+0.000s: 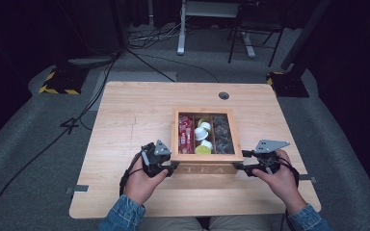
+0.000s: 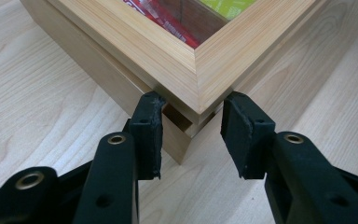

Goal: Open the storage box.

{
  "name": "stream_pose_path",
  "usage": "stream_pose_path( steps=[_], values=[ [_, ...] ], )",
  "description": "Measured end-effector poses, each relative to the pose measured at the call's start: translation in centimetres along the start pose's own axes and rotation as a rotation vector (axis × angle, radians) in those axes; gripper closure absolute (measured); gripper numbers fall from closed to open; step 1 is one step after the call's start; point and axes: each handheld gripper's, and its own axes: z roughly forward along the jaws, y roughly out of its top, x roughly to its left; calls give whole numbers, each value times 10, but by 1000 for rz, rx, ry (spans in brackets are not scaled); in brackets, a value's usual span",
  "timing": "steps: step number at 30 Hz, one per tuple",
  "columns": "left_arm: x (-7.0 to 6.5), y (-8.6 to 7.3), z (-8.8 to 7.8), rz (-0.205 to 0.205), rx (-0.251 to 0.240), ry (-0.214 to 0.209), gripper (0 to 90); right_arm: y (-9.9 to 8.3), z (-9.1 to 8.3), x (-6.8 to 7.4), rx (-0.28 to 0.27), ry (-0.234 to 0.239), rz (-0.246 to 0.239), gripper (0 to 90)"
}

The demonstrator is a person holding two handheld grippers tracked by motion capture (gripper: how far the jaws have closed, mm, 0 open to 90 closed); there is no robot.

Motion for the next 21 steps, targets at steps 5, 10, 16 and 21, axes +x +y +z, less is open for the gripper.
stream_pose_path(
  steps=[5,10,16,21],
  values=[
    [0,1,-1,3,-19,7,588,0,-1,1,-12,-6,2,436],
    [0,2,-7,-6,-75,9,621,4,-6,1,-50,-32,-10,476],
    [2,8,-14,-27,-140,12,640,13,-13,-1,-80,-79,-37,482],
    [3,11,-16,-26,-172,11,615,19,-18,-2,-90,-111,-68,477]
  ],
)
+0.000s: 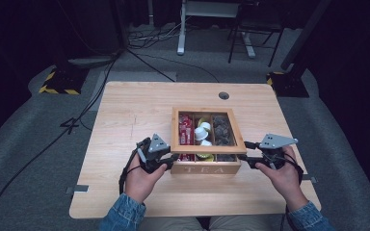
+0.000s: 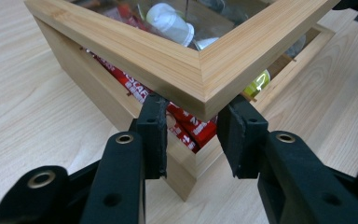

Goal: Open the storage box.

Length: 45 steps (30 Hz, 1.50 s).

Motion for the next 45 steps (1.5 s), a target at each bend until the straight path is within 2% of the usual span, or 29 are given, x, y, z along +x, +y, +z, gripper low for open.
stream_pose_path(
  steps=[4,7,12,19,24,25,31,36,40,45],
  values=[
    [-1,5,-2,13,-29,7,599,8,-5,0,-25,-32,-43,477],
    [-1,9,-3,24,-45,16,580,14,-7,-2,-44,-44,-52,476],
    [3,9,-4,32,-21,44,519,25,-11,-4,-65,-54,-77,473],
    [18,2,-9,-1,5,92,454,46,-15,-12,-82,-58,-93,472],
    [36,-11,-11,-12,41,162,418,57,-15,-20,-96,-41,-78,472],
    [41,-16,-10,-31,55,176,410,58,-16,-22,-100,-39,-76,472],
    [63,-37,-6,-82,82,209,353,73,-16,-34,-109,-17,-61,474],
    [74,-52,-8,-117,103,242,323,88,-16,-45,-112,-15,-53,477],
    [82,-63,-11,-143,119,271,314,96,-13,-55,-124,2,-24,484],
    [89,-81,-11,-187,129,279,314,105,-6,-65,-133,8,-1,496]
  ],
)
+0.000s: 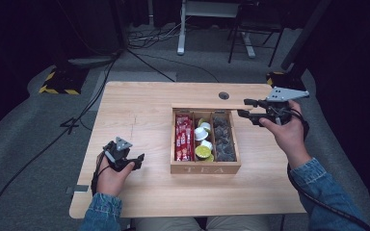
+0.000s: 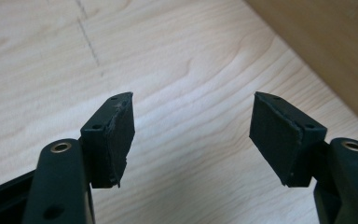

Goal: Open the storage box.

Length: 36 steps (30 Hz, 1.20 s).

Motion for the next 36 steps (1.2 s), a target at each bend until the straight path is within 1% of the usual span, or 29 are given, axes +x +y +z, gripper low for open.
stream_pose_path(
  steps=[2,4,5,7,8,10,12,16,17,18,19,20,21,23,24,27,31,33,35,36],
  values=[
    [3,-4,0,0,5,10,314,4,3,-3,-3,-1,4,500],
    [5,-8,1,-7,6,9,313,8,6,-7,-5,-7,-5,504],
    [6,-10,2,-3,14,1,309,10,7,-8,-4,-11,-5,506],
    [7,-13,5,24,11,-18,284,15,9,-13,-8,-14,4,508],
    [7,-14,6,33,13,-20,278,17,10,-17,-12,-15,11,509],
    [8,-15,9,44,26,0,270,20,12,-21,-17,-18,20,511],
    [10,-16,11,44,30,5,254,24,15,-26,-23,-22,35,513],
    [15,-18,17,41,26,-8,232,29,20,-34,-31,-26,56,514],
    [16,-19,18,40,27,-7,227,30,21,-36,-32,-24,72,513],
    [17,-20,19,35,15,-7,212,31,22,-38,-35,-25,79,513],
    [18,-21,20,39,10,-12,196,32,24,-40,-40,-27,83,513],
    [19,-21,20,39,10,-6,191,34,25,-42,-42,-29,88,514],
    [19,-21,19,27,15,-2,193,35,26,-43,-43,-29,93,514],
    [21,-21,20,20,11,7,184,38,29,-46,-45,-34,102,514],
    [21,-20,20,12,14,12,179,40,31,-48,-45,-36,104,515],
    [22,-20,20,10,16,15,164,45,36,-51,-41,-45,104,516],
    [22,-21,20,12,20,15,156,50,42,-58,-44,-50,120,514],
    [21,-21,20,4,18,20,155,51,45,-61,-37,-50,134,513],
    [19,-22,19,-6,18,29,156,53,48,-65,-34,-53,137,513],
    [19,-22,19,-3,18,25,156,53,49,-67,-32,-55,131,514]
  ],
)
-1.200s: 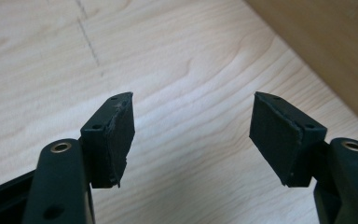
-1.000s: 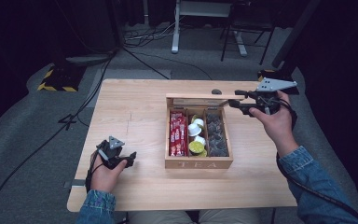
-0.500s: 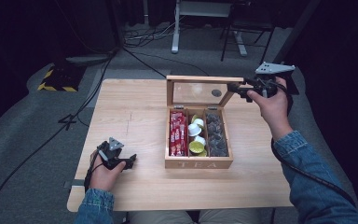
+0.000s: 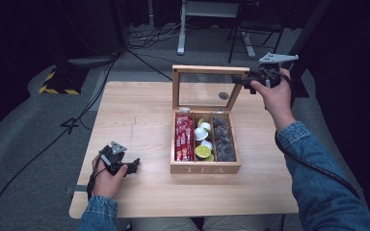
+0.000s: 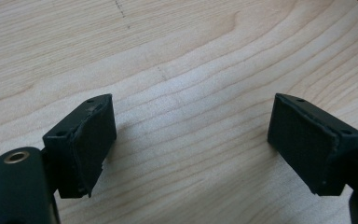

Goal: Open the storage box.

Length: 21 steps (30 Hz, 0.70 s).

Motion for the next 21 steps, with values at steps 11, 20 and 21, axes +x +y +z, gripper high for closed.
stream_pose_path(
  steps=[11,20,21],
  values=[
    [1,-8,-7,-7,-2,5,156,6,22,-22,-18,22,31,491],
    [2,-11,-11,2,2,-6,155,9,38,-30,-3,-29,44,431],
    [2,-11,-11,3,2,-6,155,9,40,-31,-1,-34,45,423]
  ],
)
